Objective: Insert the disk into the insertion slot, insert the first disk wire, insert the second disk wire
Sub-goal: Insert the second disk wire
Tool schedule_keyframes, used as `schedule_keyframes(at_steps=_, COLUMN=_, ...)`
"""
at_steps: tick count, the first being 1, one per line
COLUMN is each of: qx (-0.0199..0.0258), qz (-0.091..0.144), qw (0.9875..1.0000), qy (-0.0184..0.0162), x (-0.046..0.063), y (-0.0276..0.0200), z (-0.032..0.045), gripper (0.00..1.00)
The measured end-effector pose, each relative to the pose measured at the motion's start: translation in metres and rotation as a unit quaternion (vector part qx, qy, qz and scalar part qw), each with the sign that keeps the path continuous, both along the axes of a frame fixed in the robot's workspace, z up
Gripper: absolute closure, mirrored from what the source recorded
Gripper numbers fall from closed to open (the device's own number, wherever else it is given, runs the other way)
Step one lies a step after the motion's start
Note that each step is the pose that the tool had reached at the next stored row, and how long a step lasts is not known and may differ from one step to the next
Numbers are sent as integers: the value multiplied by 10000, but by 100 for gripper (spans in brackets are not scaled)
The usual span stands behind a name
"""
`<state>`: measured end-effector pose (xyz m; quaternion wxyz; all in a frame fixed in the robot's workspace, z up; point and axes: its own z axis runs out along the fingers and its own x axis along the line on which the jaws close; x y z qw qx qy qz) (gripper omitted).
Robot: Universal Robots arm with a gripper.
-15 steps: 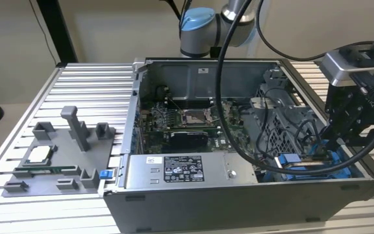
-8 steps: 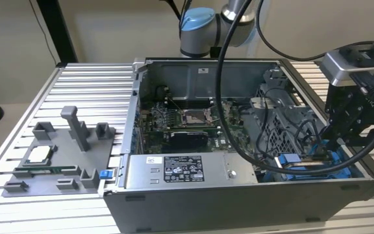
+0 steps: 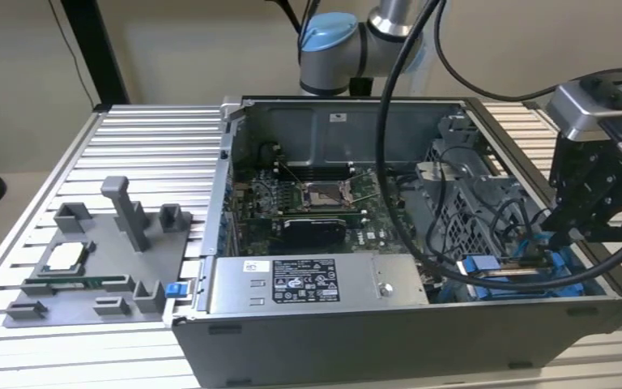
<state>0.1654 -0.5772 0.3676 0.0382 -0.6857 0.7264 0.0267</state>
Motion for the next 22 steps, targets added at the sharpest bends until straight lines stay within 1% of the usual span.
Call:
schedule_keyframes(at_steps=5, qx=2, qz=2, qw=9999, qy=154, x=80, y=0, z=53, gripper=0)
schedule_keyframes(at_steps=10, qx=7, qz=5, qw=9996, qy=287, x=174, y=0, z=99, gripper=0)
schedule_keyframes(at_steps=13, qx=15, qz=7, qw=9994, qy=350, x=233, y=0, z=126, gripper=0)
schedule_keyframes(at_steps=15, qx=19, qz=11, qw=9992, qy=388, x=270, y=0, z=134, gripper=0)
schedule_keyframes(at_steps=17, qx=20, qz=25, qw=9991, qy=418, x=299, y=0, z=135, gripper=0)
schedule_keyframes(at_steps=19, qx=20, qz=47, qw=9991, qy=431, x=327, y=0, z=134, gripper=0)
schedule_keyframes(at_steps=22, qx=24, qz=95, qw=9990, qy=438, x=378, y=0, z=135, gripper=0)
